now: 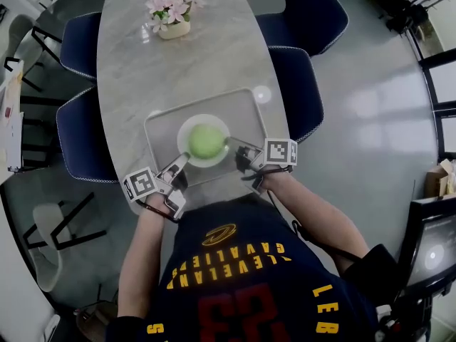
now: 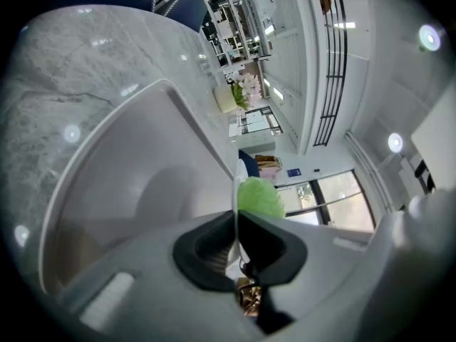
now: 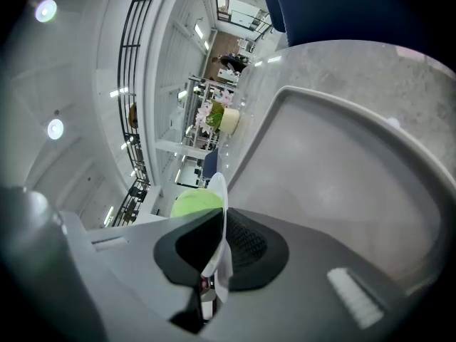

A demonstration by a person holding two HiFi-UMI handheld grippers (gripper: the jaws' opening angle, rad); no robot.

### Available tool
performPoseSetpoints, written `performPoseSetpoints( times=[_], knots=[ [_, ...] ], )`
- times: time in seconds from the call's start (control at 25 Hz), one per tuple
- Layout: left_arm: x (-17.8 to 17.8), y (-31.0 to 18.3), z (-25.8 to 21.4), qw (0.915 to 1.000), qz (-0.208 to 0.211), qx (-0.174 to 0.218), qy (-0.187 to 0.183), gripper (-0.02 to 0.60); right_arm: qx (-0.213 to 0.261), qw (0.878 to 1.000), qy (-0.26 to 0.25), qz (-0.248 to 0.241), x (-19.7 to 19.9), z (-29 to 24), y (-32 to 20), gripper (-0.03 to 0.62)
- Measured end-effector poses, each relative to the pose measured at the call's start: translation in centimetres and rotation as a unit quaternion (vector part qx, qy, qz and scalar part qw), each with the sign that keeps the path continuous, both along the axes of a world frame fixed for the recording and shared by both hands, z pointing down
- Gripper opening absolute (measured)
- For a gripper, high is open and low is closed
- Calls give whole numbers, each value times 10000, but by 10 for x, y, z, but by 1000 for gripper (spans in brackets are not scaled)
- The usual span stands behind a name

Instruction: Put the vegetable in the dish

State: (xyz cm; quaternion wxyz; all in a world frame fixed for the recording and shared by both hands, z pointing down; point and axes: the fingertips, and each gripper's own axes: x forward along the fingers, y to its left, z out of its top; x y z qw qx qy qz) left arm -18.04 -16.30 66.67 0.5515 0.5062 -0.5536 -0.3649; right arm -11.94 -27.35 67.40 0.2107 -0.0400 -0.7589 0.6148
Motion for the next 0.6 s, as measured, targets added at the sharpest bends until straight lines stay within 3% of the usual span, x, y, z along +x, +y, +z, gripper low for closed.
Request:
performPoseSetpoints(
  times=[0.6],
  knots=[
    [-3,5,50,9943,331,-1006,-92,31,287,9965,756,-188,-2,41,3,27]
  ],
)
